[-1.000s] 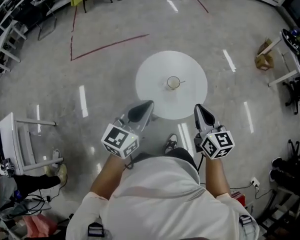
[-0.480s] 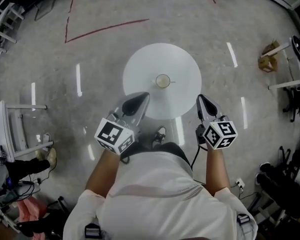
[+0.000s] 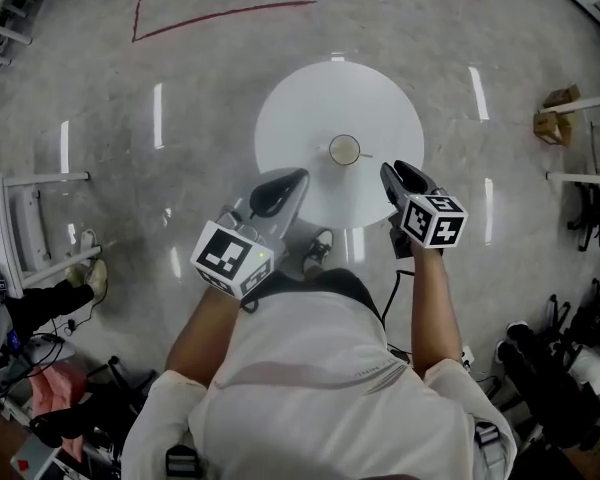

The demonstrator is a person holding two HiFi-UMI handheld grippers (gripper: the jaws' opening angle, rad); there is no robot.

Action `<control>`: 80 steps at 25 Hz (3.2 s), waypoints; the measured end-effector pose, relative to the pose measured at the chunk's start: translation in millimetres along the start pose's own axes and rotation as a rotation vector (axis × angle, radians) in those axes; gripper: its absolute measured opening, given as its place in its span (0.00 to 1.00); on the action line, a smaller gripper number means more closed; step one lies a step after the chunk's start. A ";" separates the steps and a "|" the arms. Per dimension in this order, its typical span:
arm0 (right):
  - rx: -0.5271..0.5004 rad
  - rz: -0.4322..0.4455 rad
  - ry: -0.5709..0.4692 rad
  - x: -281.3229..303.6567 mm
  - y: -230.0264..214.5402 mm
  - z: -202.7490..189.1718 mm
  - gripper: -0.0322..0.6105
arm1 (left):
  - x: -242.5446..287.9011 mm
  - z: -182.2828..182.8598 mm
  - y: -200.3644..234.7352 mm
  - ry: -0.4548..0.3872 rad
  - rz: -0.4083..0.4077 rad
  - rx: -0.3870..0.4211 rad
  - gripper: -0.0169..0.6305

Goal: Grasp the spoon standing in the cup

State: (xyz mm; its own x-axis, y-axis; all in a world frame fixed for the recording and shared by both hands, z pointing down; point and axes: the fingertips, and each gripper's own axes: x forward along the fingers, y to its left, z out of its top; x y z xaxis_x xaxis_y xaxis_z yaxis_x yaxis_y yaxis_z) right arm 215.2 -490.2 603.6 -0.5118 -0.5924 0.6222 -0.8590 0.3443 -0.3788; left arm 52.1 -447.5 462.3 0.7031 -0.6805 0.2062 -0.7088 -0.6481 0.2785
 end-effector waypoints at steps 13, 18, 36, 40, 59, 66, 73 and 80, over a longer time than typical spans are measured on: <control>0.282 -0.020 0.155 98.4 -41.1 -48.9 0.26 | 1.4 -32.2 30.9 0.069 0.045 -0.052 0.03; 0.340 -0.001 0.170 115.7 -39.9 -56.3 0.20 | -2.3 -32.9 42.0 0.066 0.063 -0.055 0.03; 0.227 0.007 -0.088 -3.6 18.8 2.7 0.06 | -25.3 3.5 19.9 -0.003 -0.018 0.002 0.03; 0.186 0.017 -0.202 -48.4 36.2 29.4 0.06 | -23.6 20.5 5.7 -0.030 -0.055 0.034 0.03; -0.162 -0.034 -0.732 -236.5 131.8 113.4 0.06 | -56.8 100.0 -54.9 -0.140 -0.178 0.172 0.03; -0.255 -0.017 -0.763 -256.8 150.8 120.1 0.07 | -64.3 107.5 -74.1 -0.153 -0.199 0.210 0.03; -0.258 -0.022 -0.741 -250.9 163.6 118.4 0.07 | -80.5 111.1 -70.5 -0.159 -0.199 0.210 0.03; -0.240 -0.022 -0.715 -240.3 166.5 111.2 0.07 | -90.2 111.6 -62.3 -0.171 -0.177 0.197 0.03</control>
State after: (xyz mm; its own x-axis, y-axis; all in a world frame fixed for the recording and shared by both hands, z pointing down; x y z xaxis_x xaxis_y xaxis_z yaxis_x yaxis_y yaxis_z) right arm 196.2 -371.5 314.8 -0.4336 -0.9011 0.0002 -0.8893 0.4279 -0.1614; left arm 26.6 -383.9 321.7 0.8088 -0.5881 0.0049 -0.5853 -0.8040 0.1049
